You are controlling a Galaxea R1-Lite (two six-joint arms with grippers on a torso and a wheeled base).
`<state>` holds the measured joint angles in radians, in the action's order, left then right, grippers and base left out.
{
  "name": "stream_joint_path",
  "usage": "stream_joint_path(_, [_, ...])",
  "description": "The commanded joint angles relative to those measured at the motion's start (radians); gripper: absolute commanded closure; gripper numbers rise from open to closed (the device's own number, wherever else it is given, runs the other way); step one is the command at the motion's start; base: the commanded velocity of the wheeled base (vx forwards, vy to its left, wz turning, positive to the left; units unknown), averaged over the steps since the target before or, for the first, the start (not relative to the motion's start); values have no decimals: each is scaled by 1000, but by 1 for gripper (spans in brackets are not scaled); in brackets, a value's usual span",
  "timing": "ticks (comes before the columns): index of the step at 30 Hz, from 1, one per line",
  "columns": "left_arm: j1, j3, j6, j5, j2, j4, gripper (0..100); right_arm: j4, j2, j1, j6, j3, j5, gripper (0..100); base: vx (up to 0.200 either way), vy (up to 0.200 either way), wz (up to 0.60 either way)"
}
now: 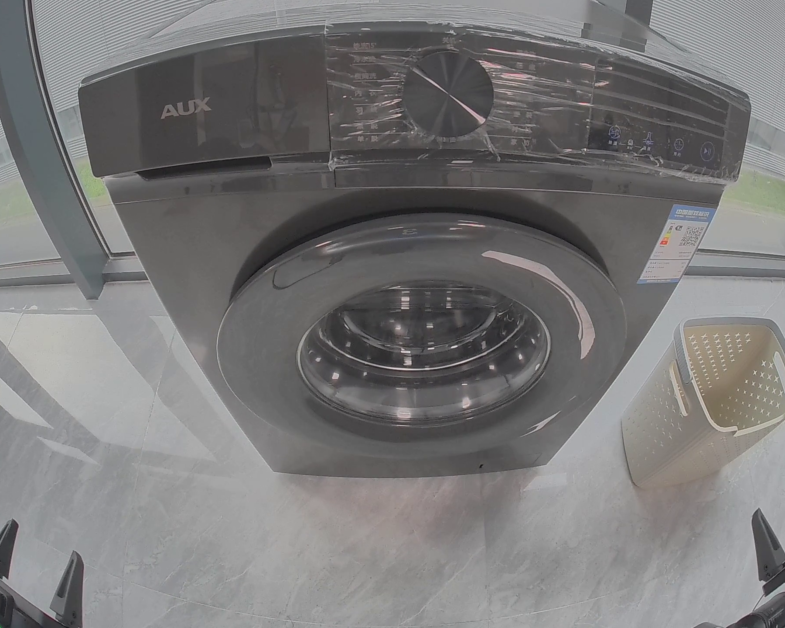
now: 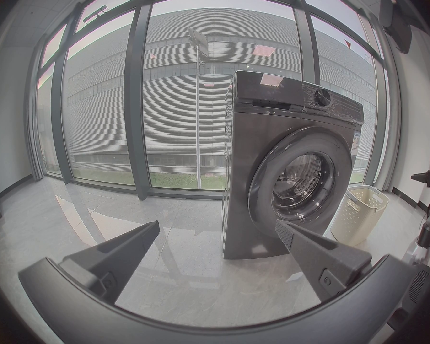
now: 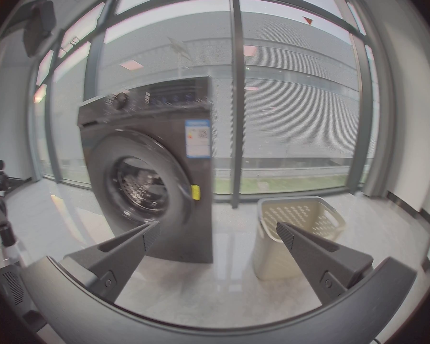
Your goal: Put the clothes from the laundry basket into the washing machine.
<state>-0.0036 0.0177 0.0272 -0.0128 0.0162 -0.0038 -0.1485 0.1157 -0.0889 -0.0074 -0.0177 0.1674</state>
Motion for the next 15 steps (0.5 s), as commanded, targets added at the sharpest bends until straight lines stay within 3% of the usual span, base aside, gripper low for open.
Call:
stream_joint_path(1, [1, -15, 2, -1, -12, -1, 0, 113, -33, -5, -11, 18, -167, 0, 0, 0, 0])
stream_joint_path(13, [1, -15, 2, -1, -12, -1, 0, 145, -38, 5, -34, 18, -144, 0, 0, 0, 0])
stream_joint_path(15, [1, -15, 2, -1, -12, -1, 0, 147, -50, 32, -36, 18, -144, 0, 0, 0, 0])
